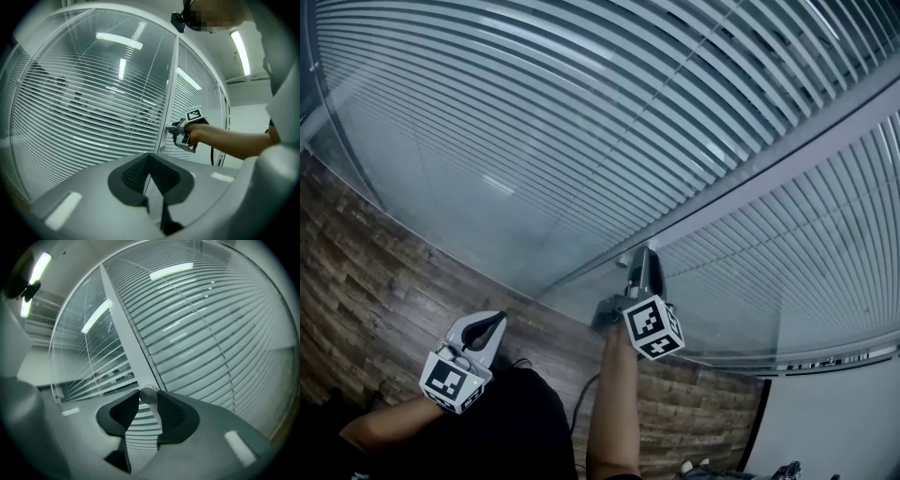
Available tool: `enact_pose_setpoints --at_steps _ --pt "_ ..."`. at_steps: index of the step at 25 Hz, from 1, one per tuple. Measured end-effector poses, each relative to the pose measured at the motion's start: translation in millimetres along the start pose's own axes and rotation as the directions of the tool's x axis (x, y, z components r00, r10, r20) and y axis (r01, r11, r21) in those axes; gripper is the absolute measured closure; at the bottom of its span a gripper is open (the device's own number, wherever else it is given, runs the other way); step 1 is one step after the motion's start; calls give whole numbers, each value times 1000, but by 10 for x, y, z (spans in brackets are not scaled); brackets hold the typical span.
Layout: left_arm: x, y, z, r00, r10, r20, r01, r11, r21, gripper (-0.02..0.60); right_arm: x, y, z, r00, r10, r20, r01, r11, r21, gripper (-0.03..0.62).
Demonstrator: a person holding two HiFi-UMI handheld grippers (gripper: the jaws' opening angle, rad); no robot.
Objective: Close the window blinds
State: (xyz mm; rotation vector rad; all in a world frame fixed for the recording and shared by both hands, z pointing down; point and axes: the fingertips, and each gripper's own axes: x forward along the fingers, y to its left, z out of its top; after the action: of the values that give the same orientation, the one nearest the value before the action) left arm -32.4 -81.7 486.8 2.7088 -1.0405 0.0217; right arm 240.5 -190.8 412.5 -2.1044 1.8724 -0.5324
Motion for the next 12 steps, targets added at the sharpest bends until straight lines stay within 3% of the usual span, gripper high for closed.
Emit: enact_pose_setpoints --at_steps 5,12 --pt "-44 -23 1 1000 -2 -5 2 1000 3 580 -32 54 -3 999 -44 -24 35 955 -295 467" --pt "-25 -17 -12 1000 -9 -12 9 1000 15 580 -7 100 -41 996 -89 -11 67 815 -575 467"
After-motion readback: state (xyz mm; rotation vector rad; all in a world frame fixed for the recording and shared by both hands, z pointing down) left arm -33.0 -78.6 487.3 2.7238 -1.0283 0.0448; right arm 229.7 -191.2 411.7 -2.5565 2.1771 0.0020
